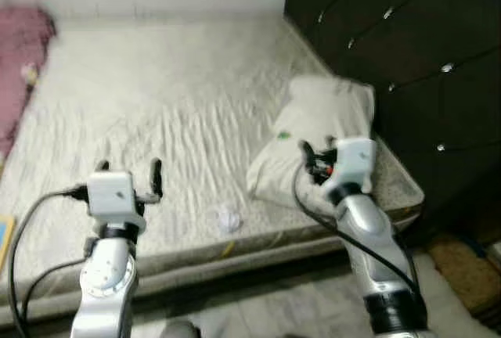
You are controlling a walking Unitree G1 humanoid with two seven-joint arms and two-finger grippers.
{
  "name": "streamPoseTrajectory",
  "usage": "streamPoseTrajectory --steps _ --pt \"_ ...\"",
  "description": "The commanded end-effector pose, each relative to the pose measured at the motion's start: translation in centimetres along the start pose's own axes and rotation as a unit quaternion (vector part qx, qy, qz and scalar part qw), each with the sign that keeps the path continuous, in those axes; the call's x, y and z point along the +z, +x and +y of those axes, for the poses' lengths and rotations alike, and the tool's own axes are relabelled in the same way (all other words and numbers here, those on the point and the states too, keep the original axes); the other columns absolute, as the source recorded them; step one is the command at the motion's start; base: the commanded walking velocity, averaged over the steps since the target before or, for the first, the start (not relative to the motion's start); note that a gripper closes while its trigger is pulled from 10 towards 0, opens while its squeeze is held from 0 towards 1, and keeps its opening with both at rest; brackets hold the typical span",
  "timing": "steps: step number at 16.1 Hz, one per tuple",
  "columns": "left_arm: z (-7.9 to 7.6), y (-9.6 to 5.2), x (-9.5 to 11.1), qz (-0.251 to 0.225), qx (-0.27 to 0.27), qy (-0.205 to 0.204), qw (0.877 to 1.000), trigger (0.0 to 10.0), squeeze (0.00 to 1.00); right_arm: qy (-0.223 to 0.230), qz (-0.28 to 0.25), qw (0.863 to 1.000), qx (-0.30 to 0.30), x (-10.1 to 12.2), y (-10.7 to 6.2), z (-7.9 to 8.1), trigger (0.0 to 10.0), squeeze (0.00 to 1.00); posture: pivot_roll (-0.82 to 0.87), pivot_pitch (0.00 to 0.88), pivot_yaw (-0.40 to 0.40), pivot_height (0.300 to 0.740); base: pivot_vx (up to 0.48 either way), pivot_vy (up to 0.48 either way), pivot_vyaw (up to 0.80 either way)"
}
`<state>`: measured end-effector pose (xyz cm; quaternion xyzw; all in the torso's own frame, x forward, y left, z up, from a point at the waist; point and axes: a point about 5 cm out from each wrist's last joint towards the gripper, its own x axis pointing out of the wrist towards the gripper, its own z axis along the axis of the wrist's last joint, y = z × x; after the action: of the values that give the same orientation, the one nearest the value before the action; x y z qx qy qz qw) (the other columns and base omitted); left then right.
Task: Clean up the room
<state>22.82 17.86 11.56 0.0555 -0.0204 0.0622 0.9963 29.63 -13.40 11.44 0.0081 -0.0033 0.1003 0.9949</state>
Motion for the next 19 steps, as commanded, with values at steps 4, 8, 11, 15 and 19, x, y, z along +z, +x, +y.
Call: streamPoseTrajectory --steps 4,8,11,15,19 --pt "-0.24 0.21 -0.07 0.003 0.001 0.007 1.0 10.0 0.0 -0.005 -0.004 1.0 -0.002 0.22 -0.02 -0.44 10.0 0.0 0.01 0.05 -0.074 0.74 0.0 0.0 0.8" --pt "-0.16 0.47 -0.14 0.003 0.008 0.015 1.0 10.0 0.0 -0.005 -0.004 1.0 -0.003 0.21 0.2 -0.41 10.0 0.0 0.01 0.043 -0.076 0.74 0.0 0.0 0.74" --pt "-0.06 0.47 -0.18 0.004 0.014 0.013 1.0 10.0 0.0 -0.001 -0.004 1.0 -0.008 0.13 0.24 -0.54 10.0 0.0 0.01 0.037 -0.075 0.74 0.0 0.0 0.0" --pt "-0.14 0.41 -0.24 0.003 0.007 0.009 1.0 10.0 0.0 0.005 -0.003 1.0 -0.012 -0.1 0.18 -0.52 10.0 0.0 0.02 0.03 -0.068 0.74 0.0 0.0 0.0" --pt "-0.28 0.68 -0.06 0.002 -0.004 -0.004 1.0 10.0 0.0 0.005 -0.008 1.0 -0.017 0.18 0.52 -0.57 10.0 0.0 0.01 0.04 -0.062 0.74 0.0 0.0 0.0"
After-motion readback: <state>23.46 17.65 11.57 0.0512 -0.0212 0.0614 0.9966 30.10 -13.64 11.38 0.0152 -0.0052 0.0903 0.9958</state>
